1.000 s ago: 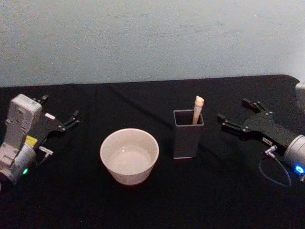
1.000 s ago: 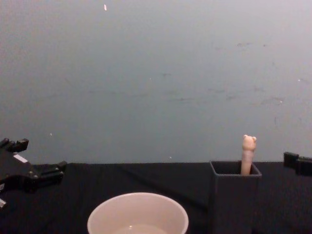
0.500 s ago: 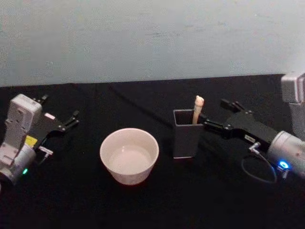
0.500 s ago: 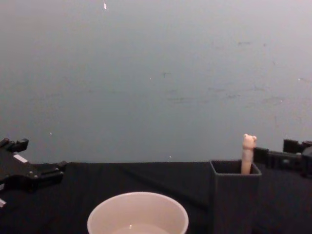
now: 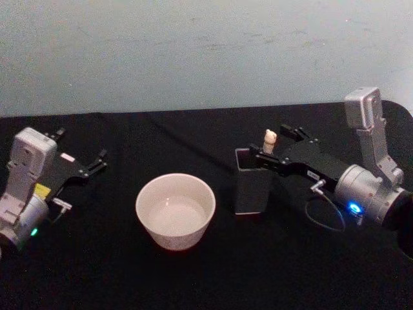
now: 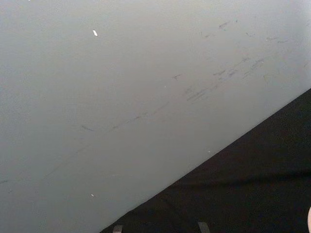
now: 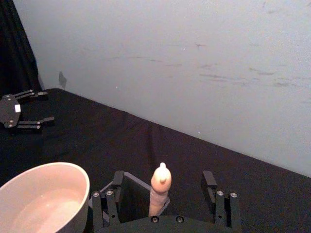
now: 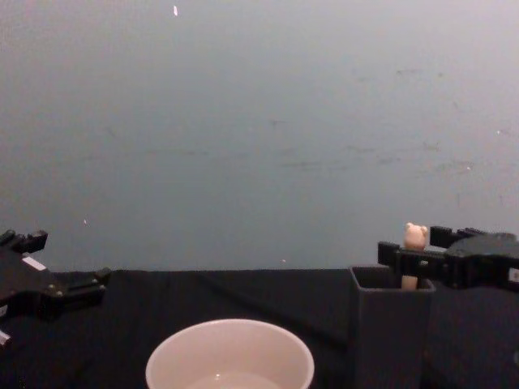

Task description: Pick up the stirring spoon with one hand, stir inside the cup, then place it back in its original position.

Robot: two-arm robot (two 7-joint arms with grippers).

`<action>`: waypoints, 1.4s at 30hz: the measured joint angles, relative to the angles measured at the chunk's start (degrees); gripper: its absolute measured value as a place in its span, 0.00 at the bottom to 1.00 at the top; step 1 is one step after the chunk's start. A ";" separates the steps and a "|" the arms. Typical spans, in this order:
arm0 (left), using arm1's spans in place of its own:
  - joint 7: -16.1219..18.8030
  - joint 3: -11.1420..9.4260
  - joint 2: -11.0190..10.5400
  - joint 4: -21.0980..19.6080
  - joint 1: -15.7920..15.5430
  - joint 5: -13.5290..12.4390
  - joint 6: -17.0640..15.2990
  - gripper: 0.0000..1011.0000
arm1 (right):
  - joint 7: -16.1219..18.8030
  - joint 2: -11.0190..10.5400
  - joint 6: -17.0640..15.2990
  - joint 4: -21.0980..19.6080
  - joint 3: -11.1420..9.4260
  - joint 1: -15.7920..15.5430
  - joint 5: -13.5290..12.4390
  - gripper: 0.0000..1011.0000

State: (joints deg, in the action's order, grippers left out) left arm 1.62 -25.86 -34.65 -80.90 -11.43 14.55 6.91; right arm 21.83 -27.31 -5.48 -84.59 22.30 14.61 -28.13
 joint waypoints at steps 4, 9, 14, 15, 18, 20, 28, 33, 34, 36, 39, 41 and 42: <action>0.00 0.00 0.00 0.00 0.00 0.00 0.00 0.99 | 0.43 0.85 -0.20 1.08 0.18 0.76 0.70 0.99; 0.00 0.00 0.00 0.00 0.00 0.00 0.00 0.99 | 0.74 1.56 -0.48 1.71 0.18 1.14 1.41 0.99; 0.00 0.00 0.00 0.00 0.00 0.00 0.00 0.99 | 0.78 1.68 -0.26 1.72 0.13 1.16 1.99 0.99; 0.00 0.00 0.00 0.00 0.00 0.00 0.00 0.99 | 0.78 1.67 -0.26 1.72 0.12 1.16 1.99 0.99; 0.00 0.00 0.00 0.00 0.00 0.00 0.00 0.99 | 0.80 1.65 -0.29 1.72 0.10 1.16 1.92 0.99; 0.00 0.00 0.00 0.00 0.00 0.00 0.00 0.99 | 0.80 1.65 -0.30 1.72 0.09 1.16 1.89 0.99; 0.00 0.00 0.00 0.00 0.00 0.00 0.00 0.99 | 0.81 1.61 -0.35 1.68 0.07 1.14 1.72 0.87; 0.00 0.00 0.00 0.00 0.00 0.00 0.00 0.99 | 0.81 1.58 -0.38 1.65 0.07 1.11 1.64 0.73; 0.00 0.00 0.00 0.00 0.00 0.00 0.00 0.99 | 0.81 1.58 -0.39 1.65 0.06 1.11 1.63 0.72; 0.00 0.00 0.00 0.00 0.00 0.00 0.00 0.99 | 0.81 1.57 -0.40 1.64 0.06 1.10 1.61 0.66; 0.00 0.00 0.00 0.00 0.00 0.00 0.00 0.99 | 0.81 1.56 -0.42 1.62 0.07 1.08 1.59 0.54; 0.00 0.00 0.00 0.00 0.00 0.00 0.00 0.99 | 0.81 1.56 -0.43 1.62 0.07 1.08 1.58 0.50; 0.00 0.00 0.00 0.00 0.00 0.00 0.00 0.99 | 0.81 1.55 -0.43 1.62 0.07 1.08 1.57 0.44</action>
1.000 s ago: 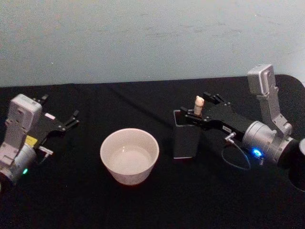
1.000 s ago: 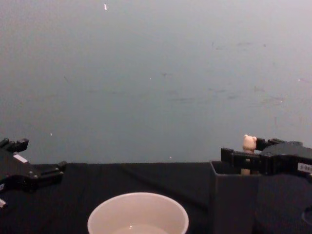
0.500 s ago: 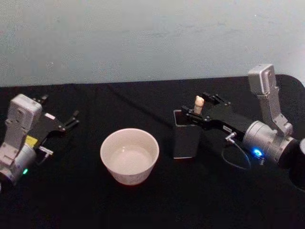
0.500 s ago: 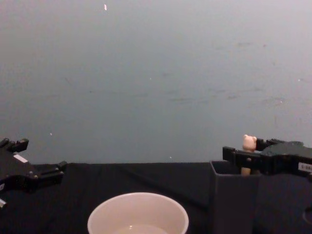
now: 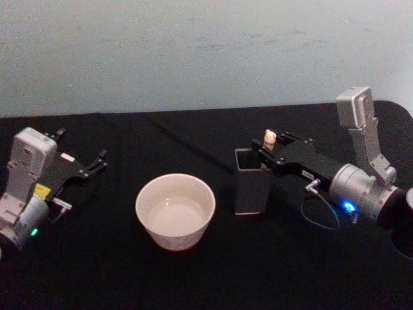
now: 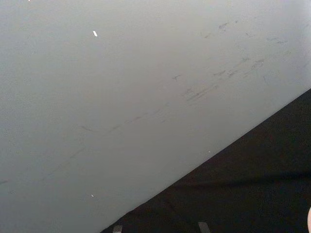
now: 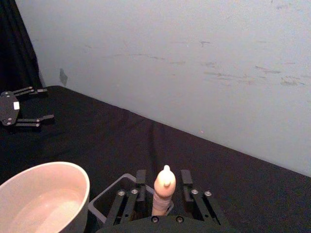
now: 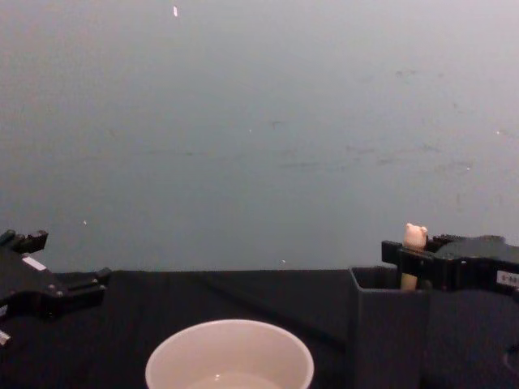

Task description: Pick up the stirring spoon with one hand, stir inside the cup, then place it back in its original position.

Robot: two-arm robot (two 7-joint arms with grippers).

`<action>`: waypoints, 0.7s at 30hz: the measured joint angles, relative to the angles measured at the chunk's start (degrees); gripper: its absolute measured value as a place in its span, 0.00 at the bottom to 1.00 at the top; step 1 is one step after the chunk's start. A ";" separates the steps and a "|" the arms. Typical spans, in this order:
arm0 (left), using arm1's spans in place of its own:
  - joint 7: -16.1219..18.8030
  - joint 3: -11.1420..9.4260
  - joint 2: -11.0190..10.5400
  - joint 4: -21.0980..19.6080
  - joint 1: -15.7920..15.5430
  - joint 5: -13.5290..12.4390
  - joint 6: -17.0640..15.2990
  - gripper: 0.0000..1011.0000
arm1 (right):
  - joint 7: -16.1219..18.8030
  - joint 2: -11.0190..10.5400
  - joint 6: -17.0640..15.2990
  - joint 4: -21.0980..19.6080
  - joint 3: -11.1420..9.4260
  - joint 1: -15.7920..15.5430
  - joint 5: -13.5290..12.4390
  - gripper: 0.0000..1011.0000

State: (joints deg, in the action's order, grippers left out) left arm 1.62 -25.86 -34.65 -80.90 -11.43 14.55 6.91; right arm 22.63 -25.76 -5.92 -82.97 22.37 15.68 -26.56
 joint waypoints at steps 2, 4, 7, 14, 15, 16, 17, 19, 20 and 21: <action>0.00 0.00 0.00 0.00 0.00 0.00 0.00 0.99 | 0.00 0.00 0.00 0.00 0.00 0.00 -0.01 0.39; 0.00 0.00 0.00 0.00 0.00 0.00 0.00 0.99 | 0.00 0.00 -0.01 0.00 0.00 0.00 -0.02 0.33; 0.00 0.00 0.00 0.00 -0.01 0.00 0.00 0.99 | 0.00 0.00 -0.01 0.00 0.00 0.00 -0.05 0.24; 0.00 0.00 0.00 0.00 0.00 0.00 0.00 0.99 | 0.72 0.02 0.07 -0.51 -0.07 -0.30 -0.02 0.20; 0.00 0.00 0.00 0.00 0.00 0.00 0.00 0.99 | 0.85 0.02 0.11 -0.68 -0.09 -0.38 0.00 0.20; 0.00 0.00 0.00 0.00 0.00 0.00 0.00 0.99 | 0.96 0.02 0.23 -0.95 -0.15 -0.47 0.03 0.20; 0.00 0.00 0.00 0.00 0.00 0.00 0.00 0.99 | 1.03 0.02 0.30 -1.12 -0.20 -0.52 0.09 0.20; 0.00 0.00 0.00 0.00 -0.01 0.00 0.00 0.99 | 1.22 0.00 0.51 -1.62 -0.40 -0.63 0.18 0.20; 0.00 0.00 0.00 0.00 -0.01 0.00 0.00 0.99 | 1.26 0.00 0.59 -1.82 -0.49 -0.66 0.20 0.20; 0.00 0.00 0.00 0.00 0.00 0.00 0.00 0.99 | 1.29 0.00 0.67 -2.00 -0.58 -0.69 0.21 0.20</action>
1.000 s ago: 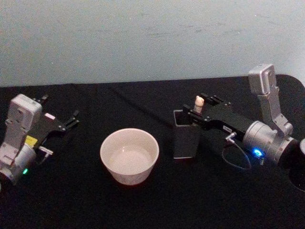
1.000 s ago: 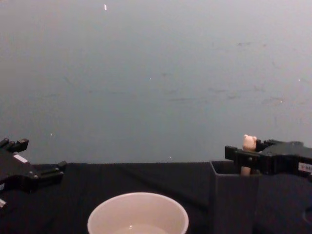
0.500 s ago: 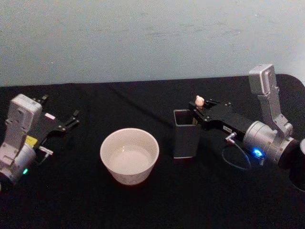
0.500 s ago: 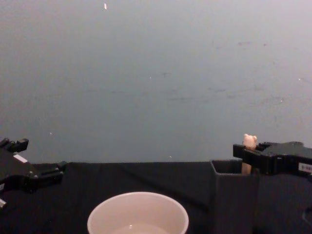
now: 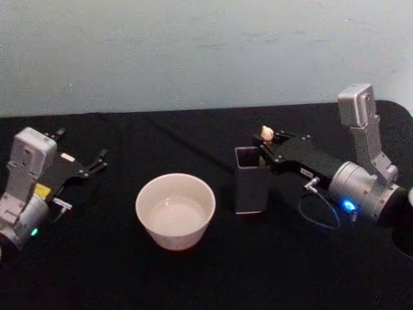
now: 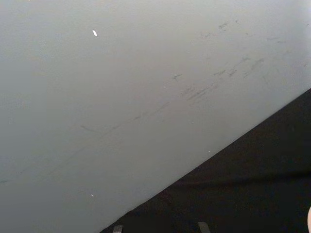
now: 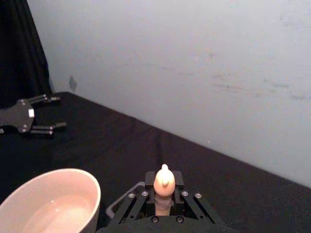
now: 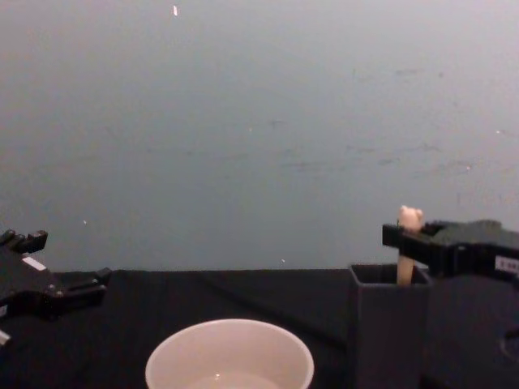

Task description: Pick up the stirring spoon with one hand, stir inside the cup, then place it back in its original position.

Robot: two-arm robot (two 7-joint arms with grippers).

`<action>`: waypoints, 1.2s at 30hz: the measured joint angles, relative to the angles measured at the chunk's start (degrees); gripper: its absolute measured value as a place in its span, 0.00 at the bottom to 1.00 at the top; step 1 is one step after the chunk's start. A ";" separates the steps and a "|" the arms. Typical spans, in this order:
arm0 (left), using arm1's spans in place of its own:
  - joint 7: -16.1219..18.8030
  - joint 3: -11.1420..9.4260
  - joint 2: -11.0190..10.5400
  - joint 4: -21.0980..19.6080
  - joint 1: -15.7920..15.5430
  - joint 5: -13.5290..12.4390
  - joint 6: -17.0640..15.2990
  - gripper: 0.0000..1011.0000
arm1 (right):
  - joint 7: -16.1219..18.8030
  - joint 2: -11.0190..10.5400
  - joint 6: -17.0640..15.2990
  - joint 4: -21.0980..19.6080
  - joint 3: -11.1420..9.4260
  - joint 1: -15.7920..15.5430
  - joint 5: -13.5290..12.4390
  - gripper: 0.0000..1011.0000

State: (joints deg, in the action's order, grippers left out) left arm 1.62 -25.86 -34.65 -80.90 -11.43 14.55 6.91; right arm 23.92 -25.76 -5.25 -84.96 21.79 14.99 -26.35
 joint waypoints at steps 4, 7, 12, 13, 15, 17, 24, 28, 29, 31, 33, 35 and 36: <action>0.00 0.00 0.00 0.00 0.00 0.00 0.00 0.99 | 0.28 -0.06 0.69 -1.42 -0.76 -0.07 -0.06 0.20; 0.00 0.00 0.00 0.00 0.00 0.00 0.00 0.99 | 0.48 -0.10 1.24 -2.48 -1.48 -0.08 -0.51 0.20; 0.00 0.00 0.00 0.00 0.00 0.00 0.00 0.99 | 0.99 -0.26 2.13 -4.62 -2.87 -0.24 -2.16 0.20; 0.00 0.00 0.00 0.00 0.00 0.00 0.00 0.99 | 0.99 -0.26 2.13 -4.62 -2.87 -0.24 -2.16 0.20; 0.00 0.00 0.00 0.00 0.00 0.00 0.00 0.99 | 1.15 -0.31 2.54 -5.40 -3.42 -0.26 -2.92 0.20; 0.00 0.00 0.00 0.00 0.00 0.00 0.00 0.99 | 1.33 -0.34 2.94 -6.04 -3.91 -0.26 -3.68 0.20; 0.00 0.00 0.00 0.00 0.00 0.00 0.00 0.99 | 1.66 -0.03 4.65 -6.79 -4.33 0.91 -4.78 0.20; 0.00 0.00 0.00 0.00 0.00 0.00 0.00 0.99 | 1.96 0.57 5.36 -6.06 -3.56 2.10 -4.73 0.20; 0.00 0.00 0.00 0.00 0.00 0.00 0.00 0.99 | 2.10 0.71 5.48 -5.88 -3.32 2.34 -4.72 0.20; 0.00 0.00 0.00 0.00 0.00 0.00 0.00 0.99 | 2.58 1.26 5.89 -5.19 -2.56 3.08 -4.61 0.20; 0.00 0.00 0.00 0.00 0.00 0.00 0.00 0.99 | 3.20 1.85 6.31 -4.46 -1.76 3.77 -4.57 0.20; 0.00 0.00 0.00 0.00 0.00 0.00 0.00 0.99 | 3.76 2.29 6.71 -3.92 -1.07 4.23 -4.56 0.20; 0.00 0.00 0.00 0.00 0.00 0.00 0.00 0.99 | 4.39 2.65 7.06 -3.51 -0.49 4.58 -4.57 0.20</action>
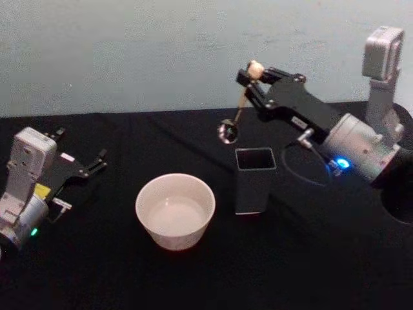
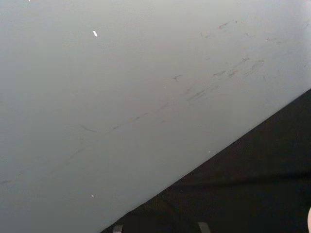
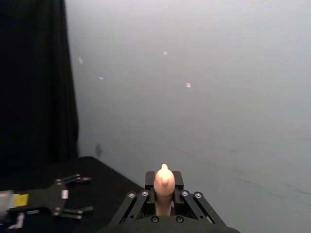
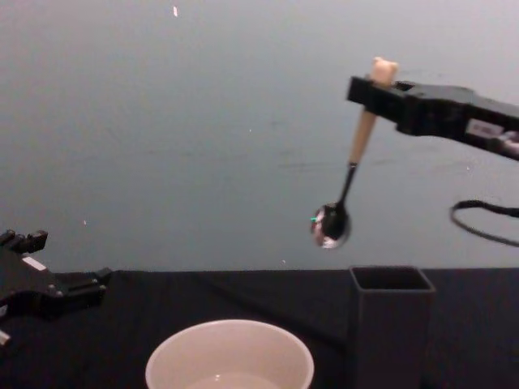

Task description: Pick up the stirring spoon with one hand, stir inside the cup, then place it back in its original position.

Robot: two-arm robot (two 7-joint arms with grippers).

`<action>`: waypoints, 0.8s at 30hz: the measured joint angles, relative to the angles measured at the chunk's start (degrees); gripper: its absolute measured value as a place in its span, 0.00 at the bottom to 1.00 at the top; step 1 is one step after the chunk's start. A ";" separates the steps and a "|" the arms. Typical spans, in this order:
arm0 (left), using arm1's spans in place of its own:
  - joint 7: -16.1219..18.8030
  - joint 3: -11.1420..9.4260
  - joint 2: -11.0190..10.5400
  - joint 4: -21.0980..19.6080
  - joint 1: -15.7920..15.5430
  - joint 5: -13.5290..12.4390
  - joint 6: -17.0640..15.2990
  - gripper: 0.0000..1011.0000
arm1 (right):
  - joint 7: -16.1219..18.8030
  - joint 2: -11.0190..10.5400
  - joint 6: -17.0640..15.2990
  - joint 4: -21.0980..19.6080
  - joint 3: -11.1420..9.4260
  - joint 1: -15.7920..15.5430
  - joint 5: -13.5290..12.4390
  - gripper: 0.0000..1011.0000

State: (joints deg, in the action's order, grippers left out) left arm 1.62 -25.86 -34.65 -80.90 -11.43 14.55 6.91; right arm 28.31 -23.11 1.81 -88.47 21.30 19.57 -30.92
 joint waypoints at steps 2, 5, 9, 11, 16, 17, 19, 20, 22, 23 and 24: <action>0.00 0.00 0.00 0.00 0.00 0.00 0.00 0.99 | 0.69 0.34 0.43 0.49 0.65 0.37 0.00 0.20; 0.00 0.00 0.00 0.00 0.00 0.00 0.00 0.99 | 2.20 0.94 1.37 1.58 2.15 1.10 0.00 0.20; 0.00 0.00 0.00 0.00 0.00 0.00 0.00 0.99 | 4.28 1.48 2.68 2.84 3.97 1.62 0.03 0.20; 0.00 0.00 0.00 0.00 0.00 0.00 0.00 0.99 | 5.65 1.78 3.62 3.90 5.06 1.90 0.09 0.20; 0.00 0.00 0.00 0.00 0.00 0.00 0.00 0.99 | 7.83 2.57 5.50 6.73 7.26 2.69 0.86 0.20; 0.00 0.00 0.00 0.00 0.00 0.00 0.00 0.99 | 8.33 2.82 6.18 7.72 7.92 2.98 1.30 0.20; 0.00 0.00 0.00 0.00 0.00 0.00 0.00 0.99 | 8.73 3.04 6.92 8.87 8.64 3.25 1.99 0.20; 0.00 0.00 0.00 0.00 0.00 0.00 0.00 0.99 | 9.08 3.35 7.70 10.03 9.26 3.55 2.74 0.20; 0.00 0.00 0.00 0.00 0.00 0.00 0.00 0.99 | 9.45 3.80 8.75 11.53 9.93 3.92 3.61 0.20; 0.00 0.00 0.00 0.00 0.00 0.00 0.00 0.99 | 9.58 4.00 9.07 12.16 10.20 4.06 3.87 0.20; 0.00 0.00 0.00 0.00 0.00 0.00 0.00 0.99 | 9.65 4.20 9.42 12.74 10.42 4.18 4.19 0.20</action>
State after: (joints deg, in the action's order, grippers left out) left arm 1.62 -25.86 -34.65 -80.90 -11.43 14.55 6.91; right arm 37.97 -18.92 11.23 -75.73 31.72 23.76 -26.72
